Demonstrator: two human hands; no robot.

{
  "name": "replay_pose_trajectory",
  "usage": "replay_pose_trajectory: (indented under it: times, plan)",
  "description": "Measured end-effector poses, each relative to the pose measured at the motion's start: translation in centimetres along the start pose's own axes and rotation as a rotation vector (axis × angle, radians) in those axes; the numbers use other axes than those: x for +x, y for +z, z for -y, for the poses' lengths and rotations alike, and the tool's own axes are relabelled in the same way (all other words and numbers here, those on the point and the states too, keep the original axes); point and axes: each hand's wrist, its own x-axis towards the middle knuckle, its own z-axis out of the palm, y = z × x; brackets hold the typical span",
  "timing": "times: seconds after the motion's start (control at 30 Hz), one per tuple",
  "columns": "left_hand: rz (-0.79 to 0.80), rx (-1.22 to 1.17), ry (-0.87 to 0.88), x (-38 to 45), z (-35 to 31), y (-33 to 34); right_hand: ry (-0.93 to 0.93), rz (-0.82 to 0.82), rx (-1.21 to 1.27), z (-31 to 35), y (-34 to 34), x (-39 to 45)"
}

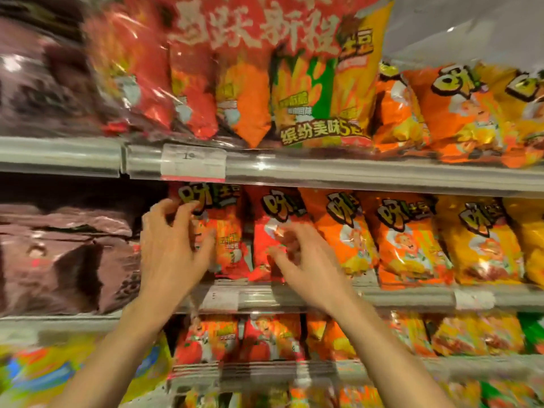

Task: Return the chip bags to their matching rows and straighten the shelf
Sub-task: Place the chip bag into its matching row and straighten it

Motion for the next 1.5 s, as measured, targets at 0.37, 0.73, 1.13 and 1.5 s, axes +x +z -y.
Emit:
replay_pose_trajectory:
  times: [0.37,0.73,1.13,1.5]
  plan:
    - [0.419,-0.454,-0.207,1.6,5.4,0.5,0.12,0.278,0.008,5.6,6.2,7.2]
    - [0.545,-0.578,-0.169,3.4,7.4,-0.3,0.133,0.31,0.228,5.0,7.2,7.7]
    - [0.628,-0.67,-0.217,5.1,8.4,-0.3,0.144,0.45,0.268,4.7,7.4,8.4]
    - [0.654,-0.724,-0.201,5.5,8.8,1.1,0.167,0.368,0.125,4.0,7.7,8.7]
